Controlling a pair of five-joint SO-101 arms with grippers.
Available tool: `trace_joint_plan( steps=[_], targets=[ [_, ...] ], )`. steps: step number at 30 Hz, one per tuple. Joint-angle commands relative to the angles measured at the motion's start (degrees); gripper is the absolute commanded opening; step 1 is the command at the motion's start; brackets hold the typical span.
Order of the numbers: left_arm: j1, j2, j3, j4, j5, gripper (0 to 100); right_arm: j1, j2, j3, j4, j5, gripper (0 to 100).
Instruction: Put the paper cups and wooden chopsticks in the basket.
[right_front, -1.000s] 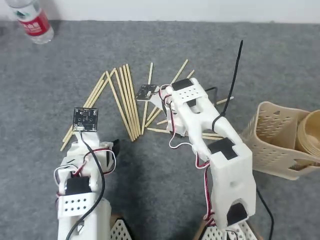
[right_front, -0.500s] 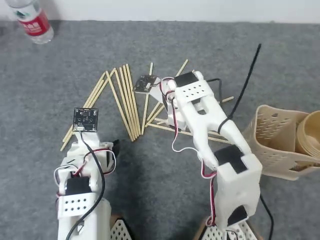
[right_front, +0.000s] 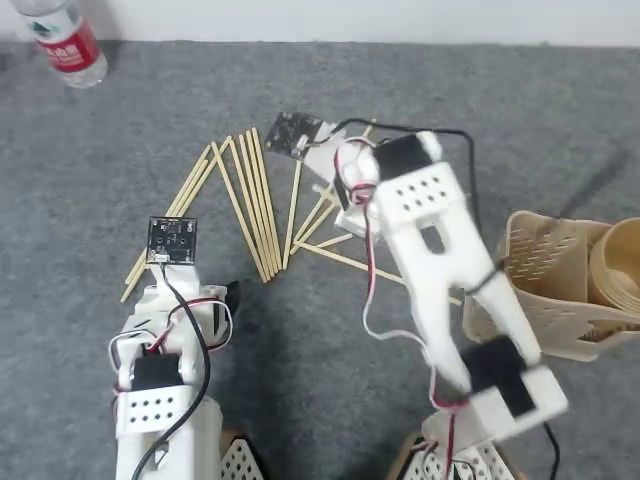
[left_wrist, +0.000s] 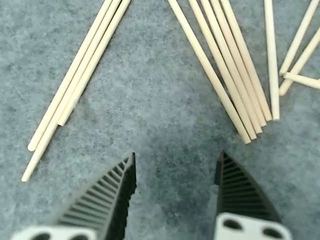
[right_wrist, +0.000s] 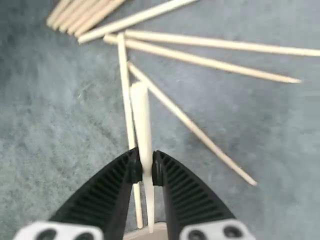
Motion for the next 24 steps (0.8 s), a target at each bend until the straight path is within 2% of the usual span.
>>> trace_joint_plan(
  steps=[1,6,11,17,21,24],
  targets=[
    [0.53,-0.62,-0.31,-1.23,0.18,24,-0.22,-9.27,-0.62,1.71,-1.32,0.6],
    [0.53,-0.62,-0.31,-1.23,0.18,24,1.01,-17.8,-0.62,3.3,-1.41,0.6],
    [0.53,-0.62,-0.31,-1.23,0.18,24,6.46,-24.75,-5.45,4.79,-1.67,0.6],
    [0.53,-0.62,-0.31,-1.23,0.18,24,9.89,-30.2,-21.63,9.1,-8.97,0.6],
    [0.53,-0.62,-0.22,-1.05,0.18,24,10.24,-30.99,-33.05,12.88,-10.73,0.6],
    [0.53,-0.62,-0.22,-1.05,0.18,24,14.02,-31.25,-37.89,14.02,-12.48,0.6]
  ],
)
